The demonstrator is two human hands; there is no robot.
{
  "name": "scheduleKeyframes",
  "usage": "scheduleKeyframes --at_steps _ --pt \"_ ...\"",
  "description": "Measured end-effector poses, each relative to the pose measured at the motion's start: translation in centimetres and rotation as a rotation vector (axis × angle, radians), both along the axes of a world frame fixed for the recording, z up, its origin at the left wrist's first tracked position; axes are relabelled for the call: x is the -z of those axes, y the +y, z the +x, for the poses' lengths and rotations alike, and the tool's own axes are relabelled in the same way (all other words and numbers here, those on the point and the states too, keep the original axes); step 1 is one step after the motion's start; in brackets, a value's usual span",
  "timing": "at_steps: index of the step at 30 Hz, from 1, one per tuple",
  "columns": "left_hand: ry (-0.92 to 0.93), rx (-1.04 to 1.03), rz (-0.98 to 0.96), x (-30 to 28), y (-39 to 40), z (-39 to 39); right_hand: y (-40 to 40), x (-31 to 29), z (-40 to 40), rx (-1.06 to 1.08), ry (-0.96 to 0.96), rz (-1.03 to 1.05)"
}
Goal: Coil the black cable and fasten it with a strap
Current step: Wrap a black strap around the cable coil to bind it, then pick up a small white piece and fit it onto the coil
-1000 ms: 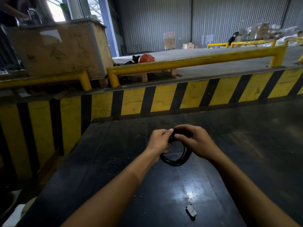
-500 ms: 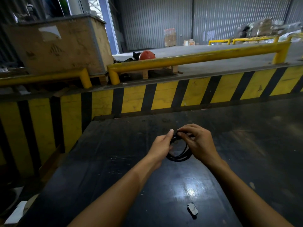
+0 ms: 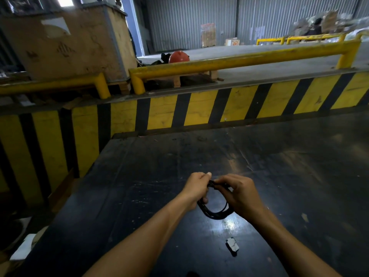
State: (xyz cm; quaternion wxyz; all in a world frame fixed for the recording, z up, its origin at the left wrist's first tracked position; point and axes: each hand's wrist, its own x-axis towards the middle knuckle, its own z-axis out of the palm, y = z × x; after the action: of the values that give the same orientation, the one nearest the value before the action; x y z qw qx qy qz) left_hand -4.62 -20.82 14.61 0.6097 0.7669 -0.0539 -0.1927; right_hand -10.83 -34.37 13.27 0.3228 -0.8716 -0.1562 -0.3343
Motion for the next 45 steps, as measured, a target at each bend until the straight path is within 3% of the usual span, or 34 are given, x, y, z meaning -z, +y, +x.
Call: scheduleKeyframes --at_steps 2,5,8,15,18,24,29,33,37,39,43,45 --pt "0.028 0.013 0.007 0.3 0.1 0.0 -0.1 0.4 -0.1 -0.006 0.039 0.033" --pt "0.081 0.044 -0.071 0.7 0.4 0.2 -0.3 0.8 0.1 -0.031 0.228 0.293" --pt "0.137 0.051 -0.165 0.9 0.6 0.3 -0.2 1.3 0.5 -0.036 0.401 0.415" --pt "0.198 0.083 -0.272 2.8 1.8 -0.7 -0.5 1.8 1.4 0.060 0.343 0.722" --pt "0.301 0.038 -0.312 4.6 1.8 -1.6 -0.3 3.2 1.6 0.061 0.429 0.769" --pt "0.271 -0.178 -0.153 6.6 3.6 -1.3 -2.1 9.6 0.6 0.198 0.751 0.743" --pt "0.297 -0.259 -0.076 8.0 5.9 -1.1 -2.5 16.1 -1.5 0.285 1.129 0.181" --pt "0.263 -0.275 -0.108 8.3 6.9 -1.1 -1.3 18.1 -2.7 0.329 1.054 0.082" --pt "0.194 -0.233 -0.167 7.5 7.4 -0.9 -1.1 17.2 -2.5 0.305 1.068 0.190" --pt "0.149 -0.198 -0.185 6.5 7.4 -0.6 -1.2 15.2 -1.8 0.246 1.018 0.293" --pt "0.054 -0.069 -0.129 3.9 6.5 0.0 -0.9 7.7 0.7 0.068 0.855 0.763" --pt "0.012 0.010 -0.124 2.3 5.5 0.2 -0.8 3.5 1.8 -0.023 0.788 0.879"
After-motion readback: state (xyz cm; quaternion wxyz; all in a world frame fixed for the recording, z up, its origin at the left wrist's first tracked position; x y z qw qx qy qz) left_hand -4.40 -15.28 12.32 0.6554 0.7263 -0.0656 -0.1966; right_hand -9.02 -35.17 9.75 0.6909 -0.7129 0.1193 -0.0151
